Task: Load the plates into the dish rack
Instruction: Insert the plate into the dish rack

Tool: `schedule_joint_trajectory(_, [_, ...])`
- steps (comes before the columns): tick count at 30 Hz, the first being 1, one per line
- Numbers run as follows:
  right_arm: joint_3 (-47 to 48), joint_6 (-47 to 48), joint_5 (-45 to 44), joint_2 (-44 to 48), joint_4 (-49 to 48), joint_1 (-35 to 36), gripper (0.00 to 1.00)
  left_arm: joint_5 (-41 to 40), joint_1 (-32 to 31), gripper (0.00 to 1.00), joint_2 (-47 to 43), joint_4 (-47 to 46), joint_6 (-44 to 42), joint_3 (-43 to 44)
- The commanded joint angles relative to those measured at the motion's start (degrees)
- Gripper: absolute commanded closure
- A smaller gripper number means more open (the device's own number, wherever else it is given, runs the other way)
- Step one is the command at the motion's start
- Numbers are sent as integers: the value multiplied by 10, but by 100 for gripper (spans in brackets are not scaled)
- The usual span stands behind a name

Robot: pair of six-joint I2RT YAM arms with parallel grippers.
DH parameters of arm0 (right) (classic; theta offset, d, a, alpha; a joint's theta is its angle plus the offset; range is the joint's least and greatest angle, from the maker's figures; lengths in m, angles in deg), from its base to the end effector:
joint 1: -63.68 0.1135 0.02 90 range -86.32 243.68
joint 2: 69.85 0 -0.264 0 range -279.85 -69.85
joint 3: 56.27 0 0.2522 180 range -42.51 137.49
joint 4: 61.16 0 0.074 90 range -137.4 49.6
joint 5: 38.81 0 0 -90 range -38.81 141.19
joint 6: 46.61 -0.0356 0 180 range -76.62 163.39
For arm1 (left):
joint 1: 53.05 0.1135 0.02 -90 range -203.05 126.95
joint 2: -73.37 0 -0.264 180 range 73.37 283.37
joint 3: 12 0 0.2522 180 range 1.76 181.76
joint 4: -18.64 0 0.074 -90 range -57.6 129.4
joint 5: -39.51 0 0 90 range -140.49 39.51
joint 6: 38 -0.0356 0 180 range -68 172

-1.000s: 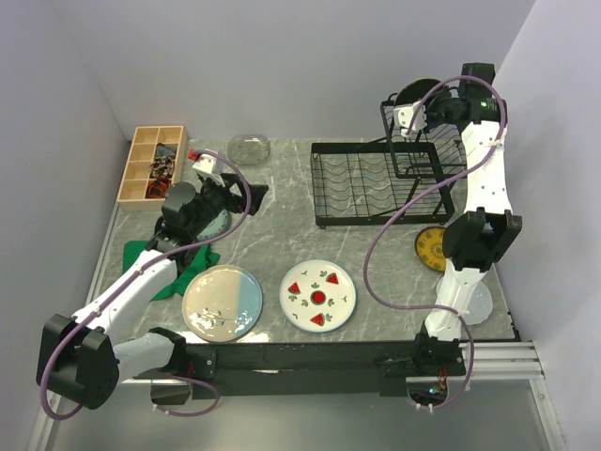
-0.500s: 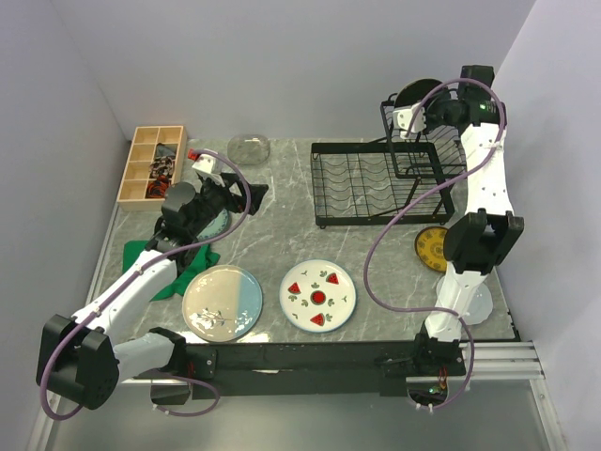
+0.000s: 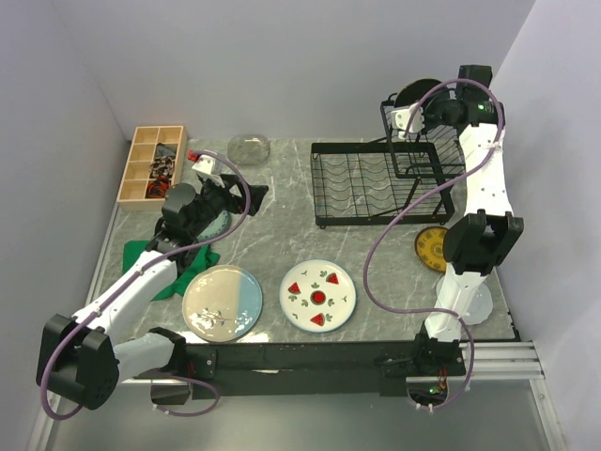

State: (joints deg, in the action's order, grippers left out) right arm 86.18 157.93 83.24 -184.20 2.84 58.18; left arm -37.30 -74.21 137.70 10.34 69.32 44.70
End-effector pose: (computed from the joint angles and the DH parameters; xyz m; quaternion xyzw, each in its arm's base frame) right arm 0.4355 -0.0230 0.4117 -0.7699 0.3946 -0.2558 0.4314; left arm 0.2435 -0.1030 0.3192 0.1050 0.6952 -0.3090 0.6405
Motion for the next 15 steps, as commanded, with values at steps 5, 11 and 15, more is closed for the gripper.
schedule_joint_trajectory(5, [16, 4, 31, 16, 46, 25, 100, -4, 2, 0, -13, -26, 7, -9])
schedule_joint_trajectory(11, [22, -10, 25, 11, 53, 25, 100, -4, 2, 1, -12, -25, 8, -10])
schedule_joint_trajectory(15, [27, -16, 17, 7, 57, 25, 100, -4, 2, 1, -11, -27, 9, -11])
